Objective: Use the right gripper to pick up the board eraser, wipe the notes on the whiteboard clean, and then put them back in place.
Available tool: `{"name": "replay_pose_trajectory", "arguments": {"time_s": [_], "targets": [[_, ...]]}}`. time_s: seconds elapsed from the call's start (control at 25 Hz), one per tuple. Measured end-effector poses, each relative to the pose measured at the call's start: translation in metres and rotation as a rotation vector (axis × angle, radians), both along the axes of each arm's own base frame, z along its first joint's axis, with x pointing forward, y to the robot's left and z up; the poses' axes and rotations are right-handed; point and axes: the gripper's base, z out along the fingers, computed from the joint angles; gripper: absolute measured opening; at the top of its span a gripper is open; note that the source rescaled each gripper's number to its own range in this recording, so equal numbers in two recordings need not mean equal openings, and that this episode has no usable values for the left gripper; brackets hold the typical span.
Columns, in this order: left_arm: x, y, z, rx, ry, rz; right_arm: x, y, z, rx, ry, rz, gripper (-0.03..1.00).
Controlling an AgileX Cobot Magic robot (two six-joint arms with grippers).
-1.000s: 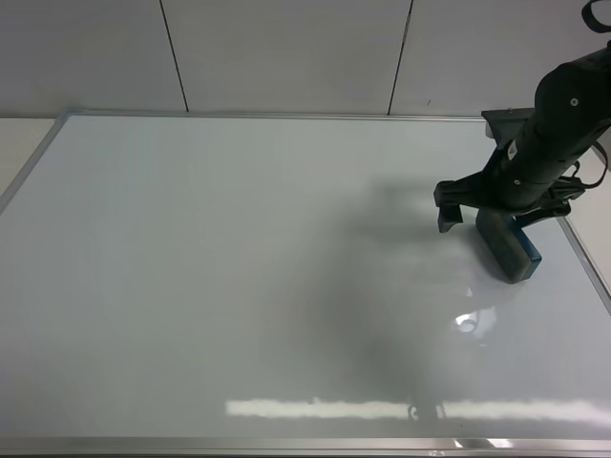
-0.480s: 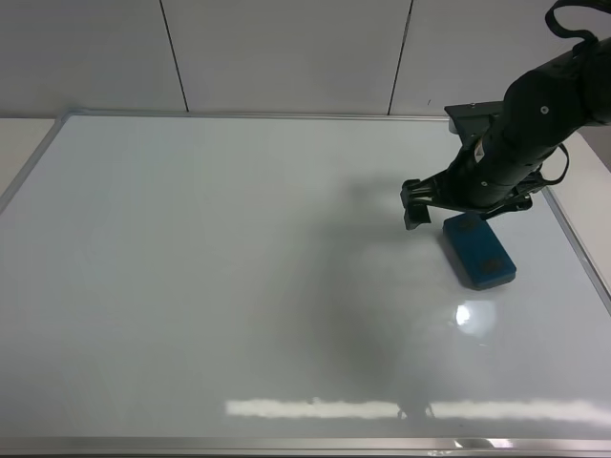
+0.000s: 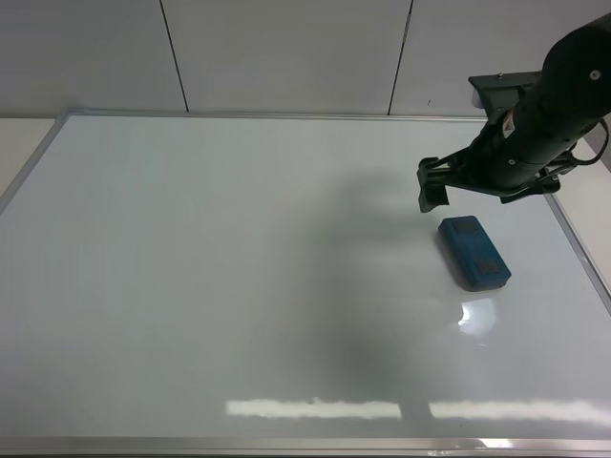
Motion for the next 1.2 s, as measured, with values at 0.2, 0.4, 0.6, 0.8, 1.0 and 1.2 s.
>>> {"name": "replay_pose_trajectory", "arguments": {"time_s": [0.2, 0.4, 0.6, 0.8, 1.0, 1.2], "targets": [[0.0, 0.0, 0.0, 0.0, 0.0, 0.0, -0.006, -0.024, 0.022, -0.01, -0.029, -0.071, 1.0], [0.0, 0.0, 0.0, 0.0, 0.0, 0.0, -0.012, -0.053, 0.038, -0.016, -0.037, -0.159, 1.0], [0.0, 0.0, 0.0, 0.0, 0.0, 0.0, -0.024, -0.082, 0.062, -0.005, -0.097, -0.233, 1.0], [0.0, 0.0, 0.0, 0.0, 0.0, 0.0, -0.045, -0.106, 0.087, 0.009, -0.157, -0.33, 1.0], [0.0, 0.0, 0.0, 0.0, 0.0, 0.0, -0.073, -0.116, 0.114, 0.015, -0.245, -0.371, 1.0], [0.0, 0.0, 0.0, 0.0, 0.0, 0.0, -0.108, -0.115, 0.137, 0.023, -0.328, -0.37, 1.0]]}}
